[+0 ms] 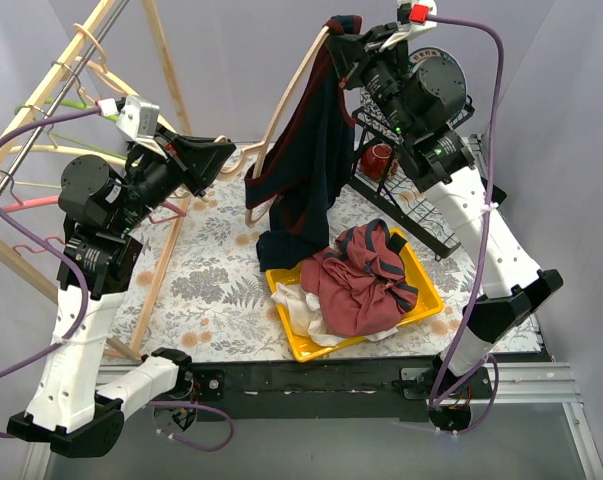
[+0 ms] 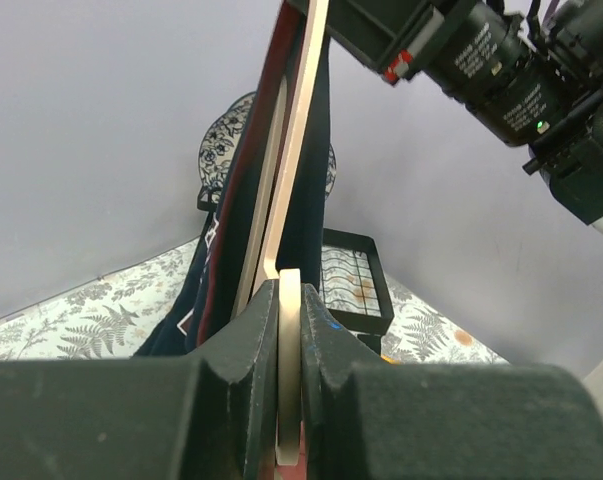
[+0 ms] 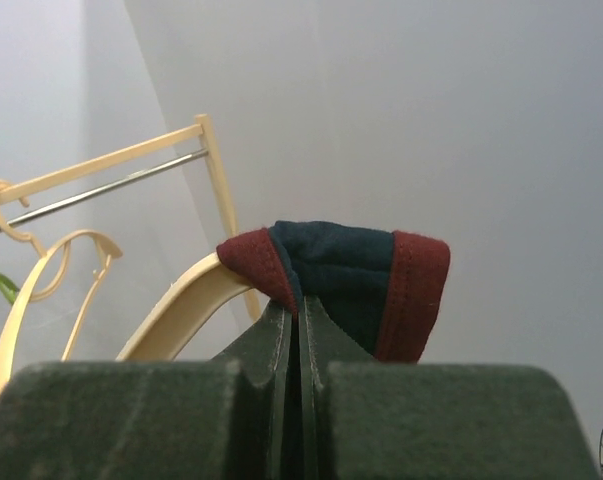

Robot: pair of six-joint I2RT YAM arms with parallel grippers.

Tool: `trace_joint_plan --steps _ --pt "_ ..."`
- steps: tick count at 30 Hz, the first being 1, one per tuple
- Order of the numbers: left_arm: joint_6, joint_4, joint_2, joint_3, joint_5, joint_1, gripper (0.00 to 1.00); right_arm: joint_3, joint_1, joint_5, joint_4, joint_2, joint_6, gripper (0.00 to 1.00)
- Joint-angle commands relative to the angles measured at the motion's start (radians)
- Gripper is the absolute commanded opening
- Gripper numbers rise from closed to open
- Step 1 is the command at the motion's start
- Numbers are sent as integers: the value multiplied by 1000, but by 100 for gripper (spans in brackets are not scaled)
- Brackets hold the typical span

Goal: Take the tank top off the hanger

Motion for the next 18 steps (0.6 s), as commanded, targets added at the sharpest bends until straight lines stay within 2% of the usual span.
trace_joint_plan --steps 1,6,9,10,12,13,15,18 --pt "-22 -47 -67 97 -32 7 0 -64 -143 95 117 -103 15 1" --pt "18 -135 -49 160 -96 7 0 -188 -218 -25 126 -160 91 1" --pt "23 -136 -62 154 -155 7 0 -239 -296 -146 155 -183 171 1" --pt "23 -136 -62 154 -167 7 0 -236 -319 -254 162 -183 190 1" --pt "23 -140 -59 165 -170 7 0 -167 -376 -354 127 -156 214 1" --pt "24 -140 -52 175 -173 7 0 -141 -391 -455 109 -146 223 1" --pt "24 -148 -41 192 -181 7 0 -83 -429 -543 74 -114 243 1" --pt "20 -154 -15 220 -179 7 0 -87 -463 -681 90 -100 291 1"
